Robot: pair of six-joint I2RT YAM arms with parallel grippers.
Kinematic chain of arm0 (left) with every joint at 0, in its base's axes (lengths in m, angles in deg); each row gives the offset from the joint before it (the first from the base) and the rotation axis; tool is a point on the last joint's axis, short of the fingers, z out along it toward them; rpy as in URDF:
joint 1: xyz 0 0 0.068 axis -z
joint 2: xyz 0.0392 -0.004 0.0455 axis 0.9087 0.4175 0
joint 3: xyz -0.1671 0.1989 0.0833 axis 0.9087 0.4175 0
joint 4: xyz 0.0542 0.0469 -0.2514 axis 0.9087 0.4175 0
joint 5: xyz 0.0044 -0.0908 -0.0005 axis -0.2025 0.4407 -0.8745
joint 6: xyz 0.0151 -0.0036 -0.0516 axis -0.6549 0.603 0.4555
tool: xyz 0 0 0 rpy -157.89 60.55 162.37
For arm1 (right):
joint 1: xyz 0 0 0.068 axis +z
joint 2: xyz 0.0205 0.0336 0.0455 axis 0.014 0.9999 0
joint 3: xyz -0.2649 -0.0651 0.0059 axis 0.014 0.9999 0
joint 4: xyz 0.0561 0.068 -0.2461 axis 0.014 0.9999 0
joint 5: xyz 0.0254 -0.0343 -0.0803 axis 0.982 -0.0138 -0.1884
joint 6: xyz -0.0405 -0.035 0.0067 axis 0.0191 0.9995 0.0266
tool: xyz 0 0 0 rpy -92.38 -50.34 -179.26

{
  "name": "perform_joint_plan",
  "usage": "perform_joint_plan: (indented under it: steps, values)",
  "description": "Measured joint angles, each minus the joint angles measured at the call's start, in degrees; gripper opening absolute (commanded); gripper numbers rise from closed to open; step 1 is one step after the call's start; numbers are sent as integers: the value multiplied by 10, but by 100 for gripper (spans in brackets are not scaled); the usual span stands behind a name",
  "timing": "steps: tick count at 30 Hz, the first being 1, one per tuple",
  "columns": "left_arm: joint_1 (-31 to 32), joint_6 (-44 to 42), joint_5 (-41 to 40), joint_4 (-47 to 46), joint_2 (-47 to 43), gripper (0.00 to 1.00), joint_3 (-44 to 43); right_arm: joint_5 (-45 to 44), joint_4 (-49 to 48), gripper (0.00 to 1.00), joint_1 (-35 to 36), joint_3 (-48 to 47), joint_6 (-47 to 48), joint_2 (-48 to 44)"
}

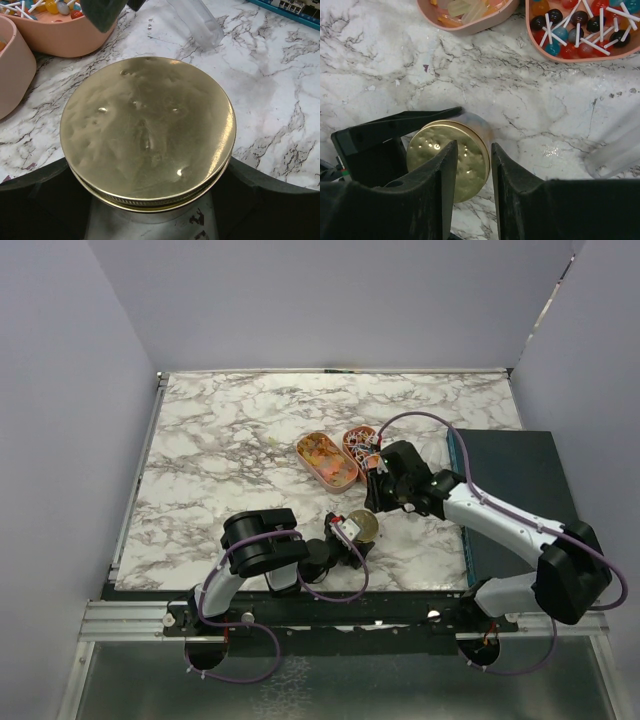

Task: Pack the candies
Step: Screw the bottle lid onto the packing bottle.

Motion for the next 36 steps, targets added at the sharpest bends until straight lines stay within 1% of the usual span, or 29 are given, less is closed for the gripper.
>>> perform_joint_plan:
  steps: [3, 8, 14, 19, 27, 36]
  values:
    - [0, 0, 0, 0, 0, 39, 0, 35, -14, 30, -22, -2, 14, 28]
    - [0, 0, 0, 0, 1, 39, 0, 79, -28, 30, -41, -3, 23, 55]
    - [0, 0, 0, 0, 2, 39, -1, 110, -52, 28, -41, 4, 24, 63]
    - [0, 0, 0, -1, 3, 39, -2, 118, -67, 27, -42, 19, 20, 67]
    - [0, 0, 0, -1, 3, 39, -3, 122, -89, 17, -45, 37, 11, 59]
    - [0, 0, 3, -1, 3, 40, -3, 117, -127, 15, -49, 90, -8, 11]
